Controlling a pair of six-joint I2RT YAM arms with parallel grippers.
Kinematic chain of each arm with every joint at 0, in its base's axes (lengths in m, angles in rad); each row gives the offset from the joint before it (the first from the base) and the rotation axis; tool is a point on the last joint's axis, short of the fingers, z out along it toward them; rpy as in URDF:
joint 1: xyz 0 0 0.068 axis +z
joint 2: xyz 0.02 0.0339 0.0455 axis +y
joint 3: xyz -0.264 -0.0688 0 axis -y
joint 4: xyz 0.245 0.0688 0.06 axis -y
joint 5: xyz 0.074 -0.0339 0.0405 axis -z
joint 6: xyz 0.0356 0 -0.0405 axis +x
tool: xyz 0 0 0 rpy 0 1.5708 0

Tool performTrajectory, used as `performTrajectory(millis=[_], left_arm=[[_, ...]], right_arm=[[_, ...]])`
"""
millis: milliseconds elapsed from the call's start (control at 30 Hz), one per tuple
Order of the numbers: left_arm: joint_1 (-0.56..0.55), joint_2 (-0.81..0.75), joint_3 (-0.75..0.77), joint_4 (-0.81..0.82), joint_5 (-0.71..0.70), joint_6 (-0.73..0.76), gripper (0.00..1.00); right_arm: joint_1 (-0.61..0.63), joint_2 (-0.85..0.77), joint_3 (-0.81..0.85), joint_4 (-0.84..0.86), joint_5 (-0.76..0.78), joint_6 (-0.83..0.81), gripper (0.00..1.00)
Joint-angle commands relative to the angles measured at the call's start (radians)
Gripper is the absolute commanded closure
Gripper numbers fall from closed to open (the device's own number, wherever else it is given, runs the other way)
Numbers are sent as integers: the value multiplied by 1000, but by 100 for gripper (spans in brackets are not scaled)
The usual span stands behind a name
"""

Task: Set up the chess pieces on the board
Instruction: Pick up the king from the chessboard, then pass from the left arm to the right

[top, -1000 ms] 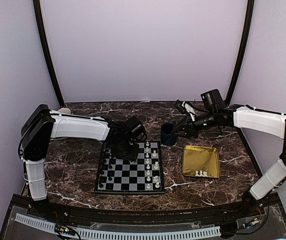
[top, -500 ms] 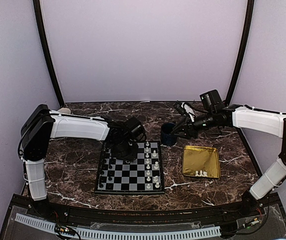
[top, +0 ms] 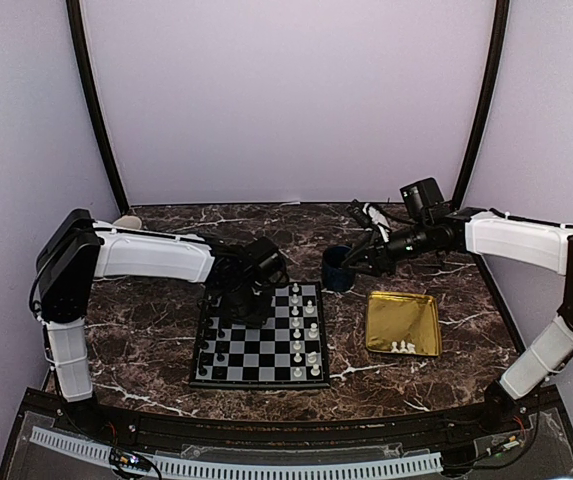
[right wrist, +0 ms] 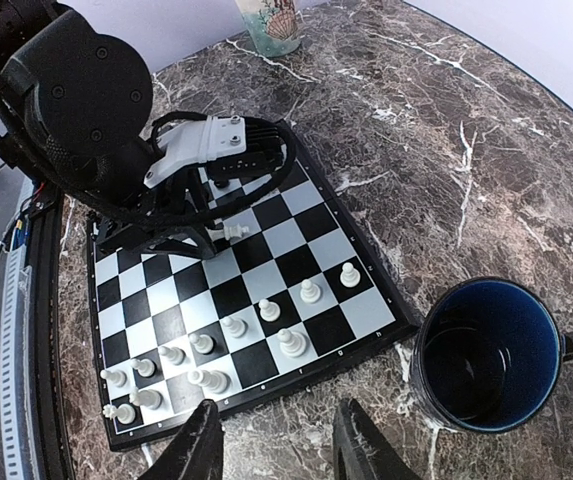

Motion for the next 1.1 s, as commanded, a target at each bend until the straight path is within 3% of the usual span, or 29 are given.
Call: performTrajectory(millis=[0,267,700,833,1067], left_arm=[[-6,-26,-39,-41,25,9,73],[-8,-69,-94,87,23,109,81],[-37,-382,-488,753,64,423,84],[-49,-419,-515,823,84,456,84],[-72,-444,-515,871,110,476,84]], right_arm=[[4,8,27,3,-15,-7,61],[-2,8,104,-42,24,11,62],[4,283,393,-319,-259,106,59],[35,391,488,-422,-347,105,57],[131,479,545,-453,-367,124,54]])
